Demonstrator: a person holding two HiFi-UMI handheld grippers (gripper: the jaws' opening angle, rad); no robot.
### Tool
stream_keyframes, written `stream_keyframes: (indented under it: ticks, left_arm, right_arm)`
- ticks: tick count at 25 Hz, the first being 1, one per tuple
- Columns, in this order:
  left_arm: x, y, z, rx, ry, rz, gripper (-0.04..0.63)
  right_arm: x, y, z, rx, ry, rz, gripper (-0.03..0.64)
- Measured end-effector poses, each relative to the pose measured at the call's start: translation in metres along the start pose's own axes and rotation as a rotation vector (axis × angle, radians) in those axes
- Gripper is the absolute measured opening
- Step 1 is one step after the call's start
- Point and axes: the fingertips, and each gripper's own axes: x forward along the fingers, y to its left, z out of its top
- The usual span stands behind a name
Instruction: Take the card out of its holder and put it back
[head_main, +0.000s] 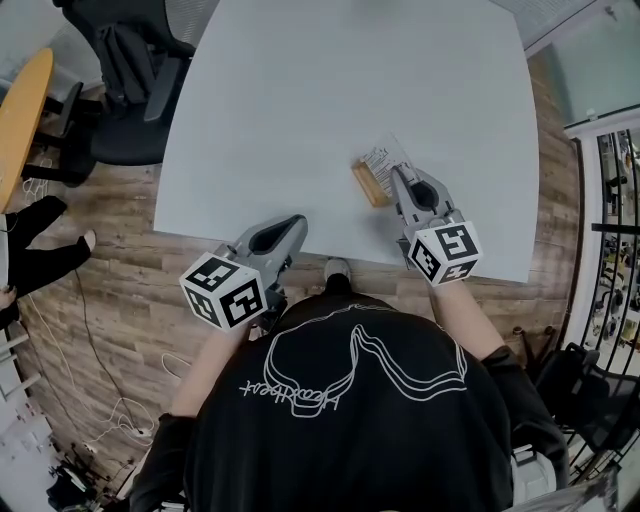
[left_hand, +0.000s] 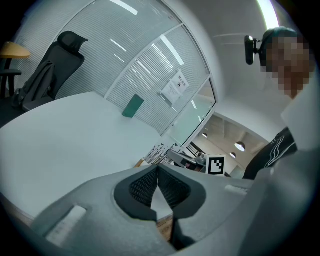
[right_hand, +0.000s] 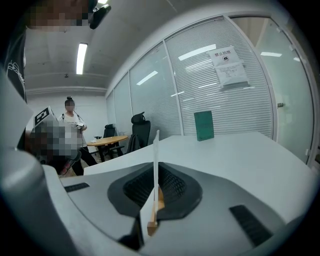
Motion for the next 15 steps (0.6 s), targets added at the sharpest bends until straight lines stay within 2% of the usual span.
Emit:
stream_keyframes:
  ticks: [15]
  left_arm:
    - [-0.0045, 0.0047, 0.0001, -0.017, -0.020, 0.016, 0.014]
  right_arm:
    - [0.0076, -0.0049, -0.0063, 0.046, 0.027, -0.007, 0.023]
